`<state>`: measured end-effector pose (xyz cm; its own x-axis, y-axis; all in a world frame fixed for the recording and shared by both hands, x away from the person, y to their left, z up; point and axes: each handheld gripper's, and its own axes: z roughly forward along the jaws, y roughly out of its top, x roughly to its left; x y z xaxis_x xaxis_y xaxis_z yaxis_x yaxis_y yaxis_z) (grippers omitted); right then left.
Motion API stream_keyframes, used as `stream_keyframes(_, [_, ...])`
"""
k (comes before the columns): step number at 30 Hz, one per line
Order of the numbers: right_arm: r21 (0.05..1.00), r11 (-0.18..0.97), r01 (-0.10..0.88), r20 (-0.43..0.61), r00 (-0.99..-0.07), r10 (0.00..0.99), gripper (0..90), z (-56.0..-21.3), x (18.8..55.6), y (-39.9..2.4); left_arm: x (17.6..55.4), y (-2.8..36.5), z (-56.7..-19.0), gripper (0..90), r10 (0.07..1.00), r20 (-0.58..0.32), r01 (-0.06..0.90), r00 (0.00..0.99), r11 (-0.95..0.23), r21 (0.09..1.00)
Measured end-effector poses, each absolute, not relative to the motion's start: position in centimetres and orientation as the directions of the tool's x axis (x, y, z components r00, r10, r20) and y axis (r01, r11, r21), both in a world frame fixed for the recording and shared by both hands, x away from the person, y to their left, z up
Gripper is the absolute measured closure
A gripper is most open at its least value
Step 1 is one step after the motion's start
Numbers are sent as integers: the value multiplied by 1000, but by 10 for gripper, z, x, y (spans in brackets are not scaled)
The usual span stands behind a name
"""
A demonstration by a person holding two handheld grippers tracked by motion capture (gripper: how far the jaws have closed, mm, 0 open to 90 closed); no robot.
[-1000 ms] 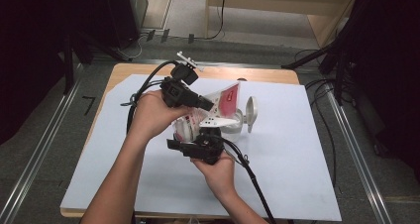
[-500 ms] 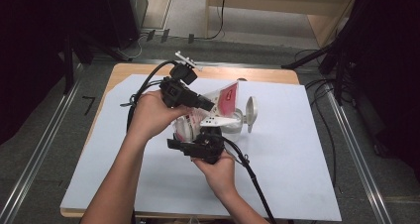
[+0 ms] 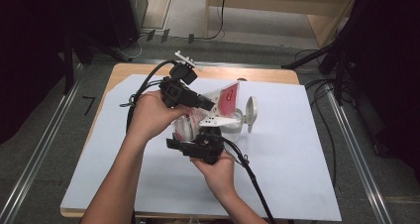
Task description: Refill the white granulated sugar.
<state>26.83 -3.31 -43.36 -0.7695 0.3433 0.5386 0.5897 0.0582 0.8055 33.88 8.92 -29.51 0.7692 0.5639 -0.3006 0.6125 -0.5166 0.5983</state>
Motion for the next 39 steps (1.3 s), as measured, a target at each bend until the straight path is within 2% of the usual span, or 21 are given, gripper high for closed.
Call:
stream_keyframes(6, [808,65,586,531,-772,350,594,-434,267,-31,339,89,-296,795,567,-298,615,768,-522,591])
stream_keyframes(39, [796,45,603,557,-760,336,618,-434,269,-35,337,86,-296,729,531,-275,572,801,-547,611])
